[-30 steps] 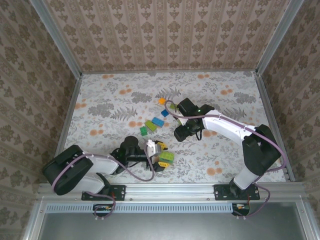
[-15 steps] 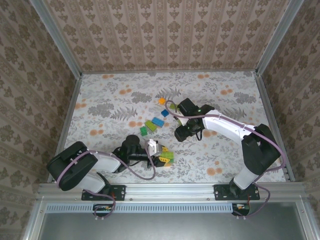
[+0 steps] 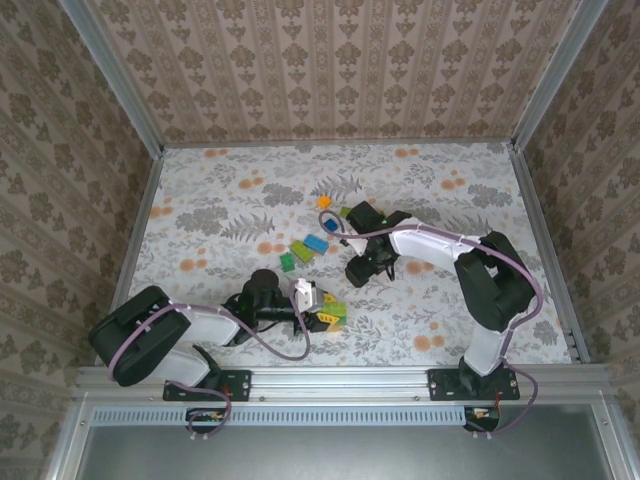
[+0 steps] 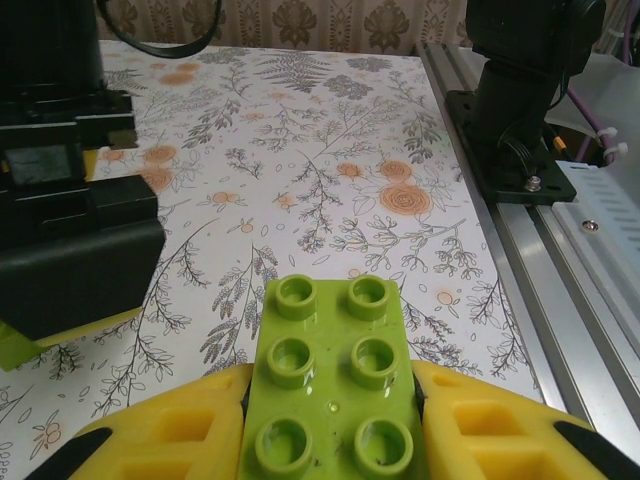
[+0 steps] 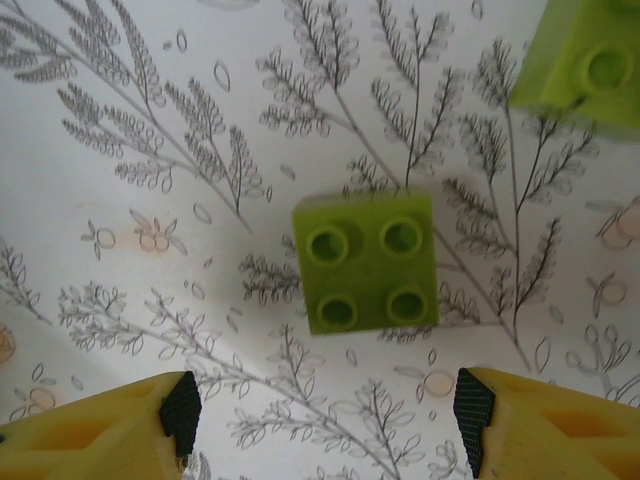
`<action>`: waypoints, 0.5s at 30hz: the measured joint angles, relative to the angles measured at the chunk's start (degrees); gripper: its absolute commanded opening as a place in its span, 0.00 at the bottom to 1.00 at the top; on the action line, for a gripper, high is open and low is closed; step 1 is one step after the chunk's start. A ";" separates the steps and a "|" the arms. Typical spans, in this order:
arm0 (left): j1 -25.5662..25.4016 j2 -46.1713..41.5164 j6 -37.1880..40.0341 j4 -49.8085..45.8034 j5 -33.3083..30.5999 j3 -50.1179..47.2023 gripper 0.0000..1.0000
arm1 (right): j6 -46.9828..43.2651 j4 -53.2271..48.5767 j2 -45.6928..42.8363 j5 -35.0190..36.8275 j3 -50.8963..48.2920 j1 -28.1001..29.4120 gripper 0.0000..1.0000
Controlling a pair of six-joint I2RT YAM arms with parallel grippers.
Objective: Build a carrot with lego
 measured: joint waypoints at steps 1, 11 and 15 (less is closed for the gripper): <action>0.00 0.00 0.17 -0.02 0.00 0.00 0.34 | -0.24 0.04 0.55 0.37 0.74 0.00 0.71; 0.00 0.74 0.87 0.33 -0.26 0.42 0.34 | -2.34 0.09 6.38 0.74 4.98 -0.74 0.67; 0.00 1.11 1.07 0.09 -0.63 0.92 0.34 | -2.51 0.20 7.02 -0.63 4.98 -2.10 0.64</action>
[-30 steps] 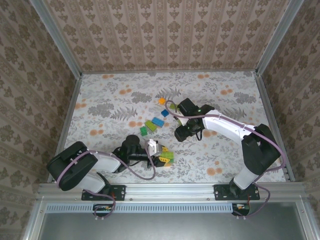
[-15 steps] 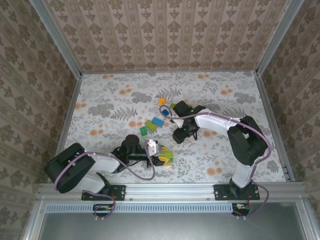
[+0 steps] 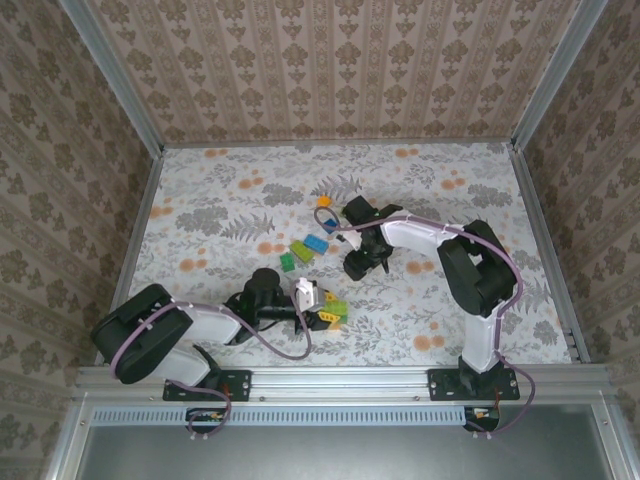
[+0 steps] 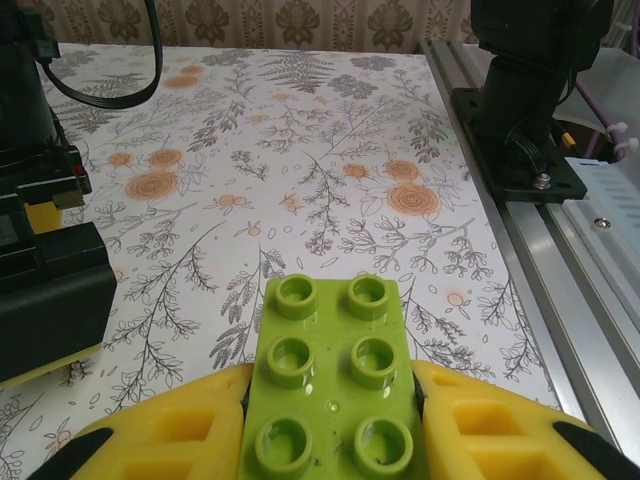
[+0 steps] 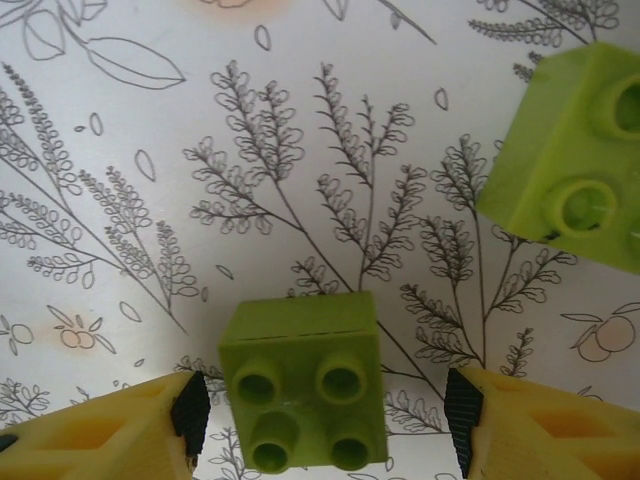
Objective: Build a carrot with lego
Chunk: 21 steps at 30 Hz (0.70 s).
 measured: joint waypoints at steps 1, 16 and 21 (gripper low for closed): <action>0.00 0.11 0.04 -0.13 -0.22 0.20 0.34 | -0.02 0.15 -0.02 -0.61 0.00 -0.44 0.62; 0.00 0.74 0.48 -0.39 -0.87 0.92 0.34 | 0.87 0.22 0.48 -5.22 0.48 -2.38 0.29; 0.00 0.72 0.48 -0.39 -1.11 0.92 0.34 | 5.40 -0.57 -2.38 -5.95 -0.87 -2.38 0.25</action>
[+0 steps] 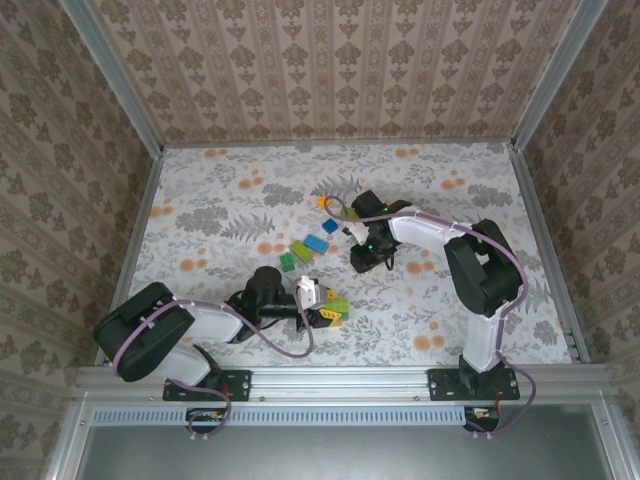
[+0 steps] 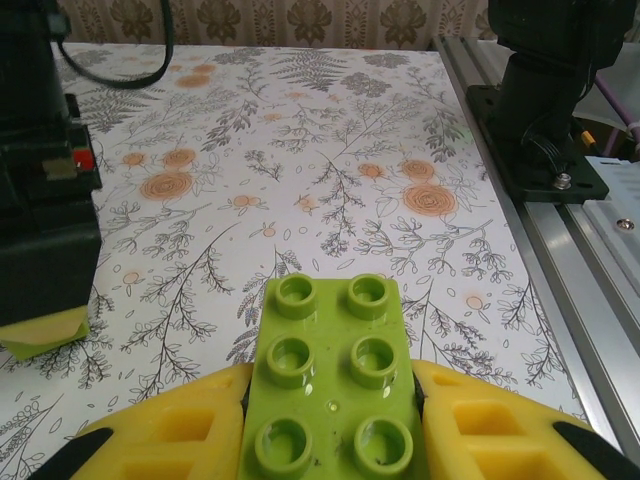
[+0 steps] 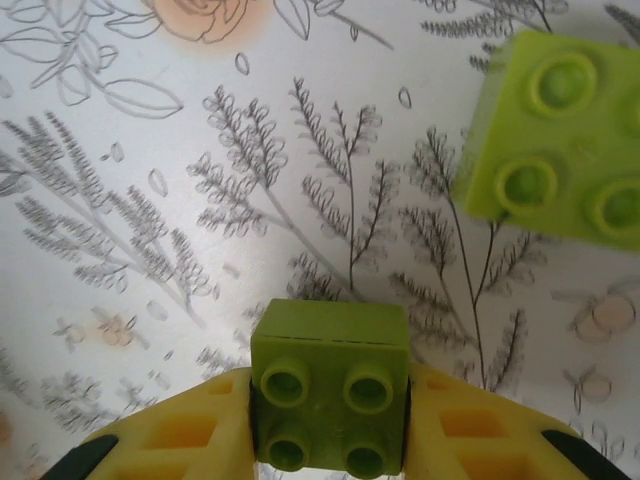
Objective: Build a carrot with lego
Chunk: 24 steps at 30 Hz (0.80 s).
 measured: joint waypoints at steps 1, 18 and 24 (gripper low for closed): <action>0.00 0.00 0.00 0.00 -0.11 0.00 0.34 | 1.40 -0.63 -1.40 -0.11 -0.55 0.00 0.25; -0.39 0.70 0.57 -0.61 -1.88 1.14 0.33 | 33.05 -9.57 -30.53 -1.25 -7.45 13.20 0.21; -0.44 1.29 0.61 0.28 -2.14 1.18 0.33 | 38.49 -11.96 -27.87 0.76 -6.21 18.95 0.21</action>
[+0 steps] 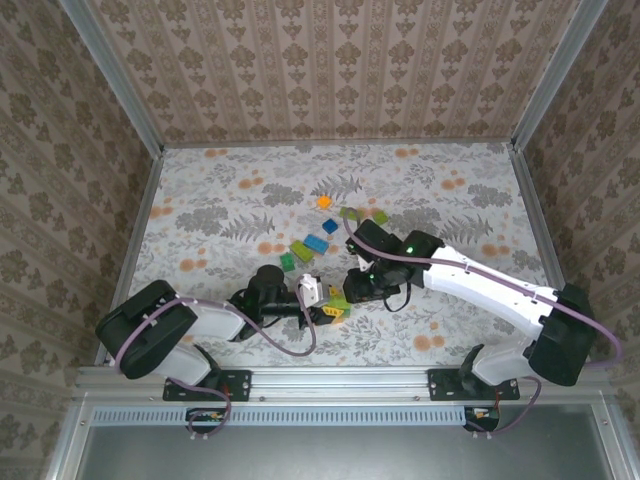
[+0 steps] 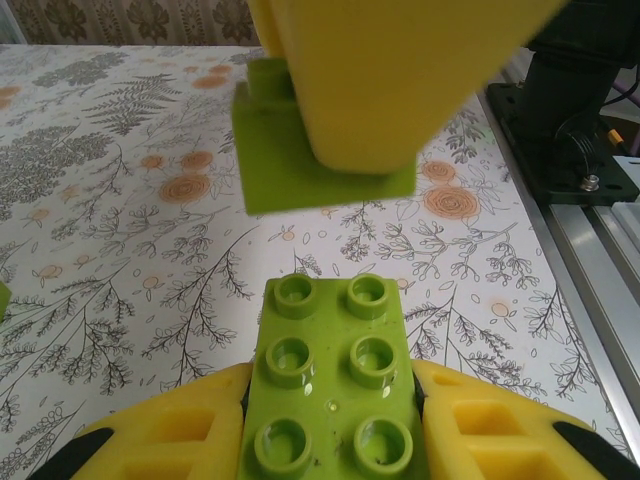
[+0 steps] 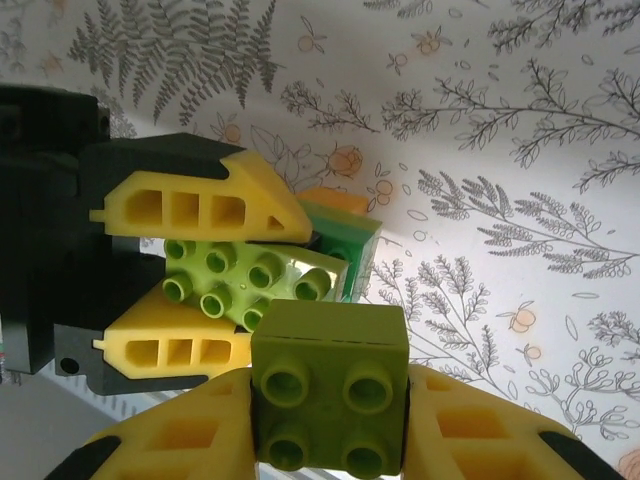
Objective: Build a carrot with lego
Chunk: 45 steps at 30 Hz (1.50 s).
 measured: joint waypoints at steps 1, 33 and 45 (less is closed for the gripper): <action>0.00 0.13 0.00 0.22 0.00 0.00 0.33 | 0.52 -0.15 0.48 0.44 0.17 0.26 0.21; 0.04 2.64 -0.07 2.62 0.04 0.85 0.32 | 5.51 3.08 3.28 3.67 -0.92 2.69 0.20; 0.04 2.86 -0.07 2.62 0.07 1.09 0.32 | 7.19 2.23 3.26 6.62 -0.85 3.58 0.19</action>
